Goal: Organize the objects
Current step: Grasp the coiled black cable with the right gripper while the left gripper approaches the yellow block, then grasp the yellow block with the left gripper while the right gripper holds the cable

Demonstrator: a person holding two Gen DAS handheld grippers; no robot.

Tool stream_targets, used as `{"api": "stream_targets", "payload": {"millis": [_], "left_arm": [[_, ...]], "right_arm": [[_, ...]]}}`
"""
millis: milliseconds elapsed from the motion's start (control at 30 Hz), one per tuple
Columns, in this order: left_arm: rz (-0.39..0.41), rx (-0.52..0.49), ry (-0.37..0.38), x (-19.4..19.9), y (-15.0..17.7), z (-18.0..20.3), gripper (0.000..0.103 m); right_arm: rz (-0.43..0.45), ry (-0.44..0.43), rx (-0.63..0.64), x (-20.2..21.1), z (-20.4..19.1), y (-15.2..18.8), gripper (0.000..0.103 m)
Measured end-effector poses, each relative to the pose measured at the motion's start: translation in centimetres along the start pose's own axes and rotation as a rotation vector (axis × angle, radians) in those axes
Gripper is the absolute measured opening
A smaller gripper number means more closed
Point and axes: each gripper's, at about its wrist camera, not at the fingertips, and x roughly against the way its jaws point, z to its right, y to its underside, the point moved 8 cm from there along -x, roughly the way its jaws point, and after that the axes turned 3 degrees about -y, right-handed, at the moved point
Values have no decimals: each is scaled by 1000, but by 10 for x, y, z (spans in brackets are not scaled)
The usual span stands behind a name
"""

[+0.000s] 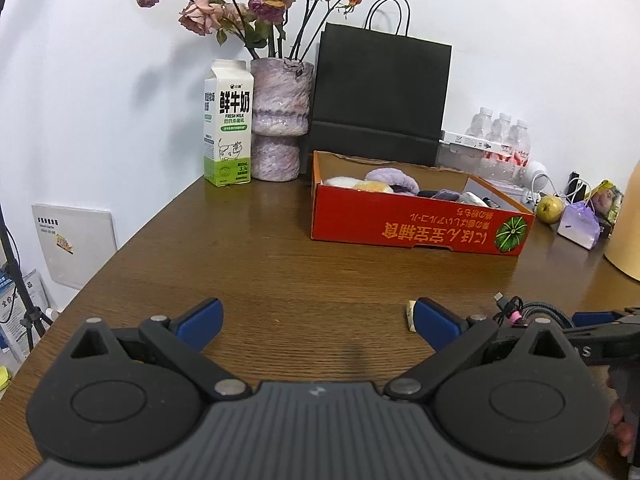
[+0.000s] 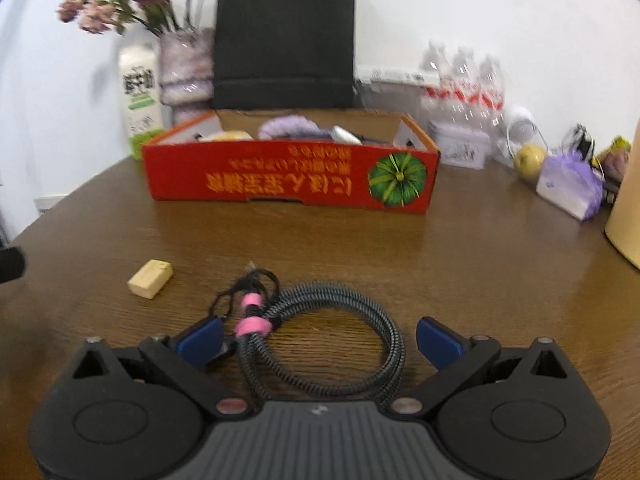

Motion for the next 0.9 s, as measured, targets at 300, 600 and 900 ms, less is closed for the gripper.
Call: {"api": "stream_targets", "payload": {"millis": [300,600,900], "left_arm": [[4,6,5,1,0,-1,103],[-15,14,-11,-2,4,-5,103],[-41,-4,-31,-9,9,-4,103]], "right_arm": [[-24,-46,-50,-7,4,1,103],[-8,-140,2,3,0,2,85],[123,-135,18,26,15,-7,83]]}}
